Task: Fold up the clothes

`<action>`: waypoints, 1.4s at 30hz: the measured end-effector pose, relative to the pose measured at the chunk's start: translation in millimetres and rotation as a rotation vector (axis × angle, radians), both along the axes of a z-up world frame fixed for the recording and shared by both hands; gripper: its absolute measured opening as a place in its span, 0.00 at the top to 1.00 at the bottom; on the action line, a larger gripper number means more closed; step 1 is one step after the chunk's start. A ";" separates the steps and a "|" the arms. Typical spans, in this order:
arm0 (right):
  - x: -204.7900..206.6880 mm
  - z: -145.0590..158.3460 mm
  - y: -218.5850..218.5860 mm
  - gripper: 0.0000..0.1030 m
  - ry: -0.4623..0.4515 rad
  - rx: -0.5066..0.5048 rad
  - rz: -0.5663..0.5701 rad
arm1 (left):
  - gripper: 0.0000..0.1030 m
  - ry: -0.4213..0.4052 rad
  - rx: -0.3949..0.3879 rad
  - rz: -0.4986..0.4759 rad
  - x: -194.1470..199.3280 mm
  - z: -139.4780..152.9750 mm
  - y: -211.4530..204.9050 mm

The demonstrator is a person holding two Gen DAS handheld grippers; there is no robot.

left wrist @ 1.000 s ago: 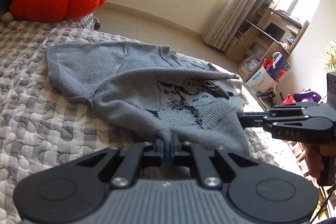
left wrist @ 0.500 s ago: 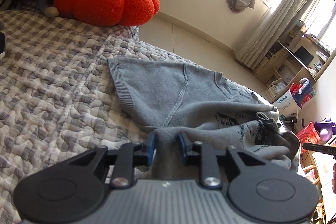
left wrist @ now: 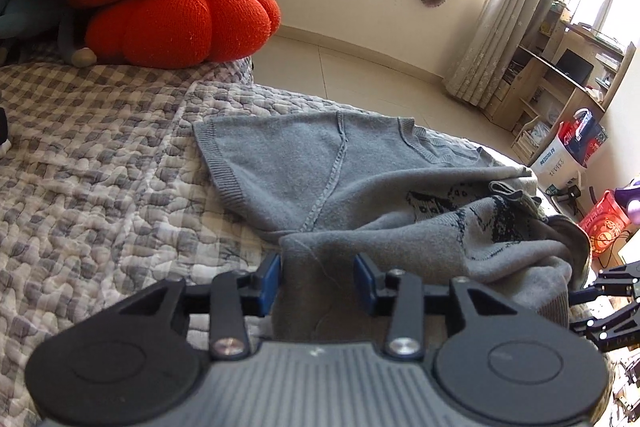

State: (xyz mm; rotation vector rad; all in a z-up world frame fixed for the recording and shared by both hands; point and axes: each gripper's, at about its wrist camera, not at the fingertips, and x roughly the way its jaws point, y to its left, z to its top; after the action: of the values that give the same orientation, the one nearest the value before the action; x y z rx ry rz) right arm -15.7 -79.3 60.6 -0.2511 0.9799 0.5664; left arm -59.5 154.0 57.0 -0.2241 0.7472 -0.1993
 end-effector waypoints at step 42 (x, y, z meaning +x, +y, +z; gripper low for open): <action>-16.2 105.3 -92.2 0.93 -0.239 0.374 -0.420 | 0.23 -0.168 0.313 -0.376 -117.0 -17.4 -110.0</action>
State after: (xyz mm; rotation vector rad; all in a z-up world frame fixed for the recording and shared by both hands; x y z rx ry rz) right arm -31.9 -171.4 165.9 0.2150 0.6521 0.3144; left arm -176.5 44.0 39.6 0.2313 0.6381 -0.4480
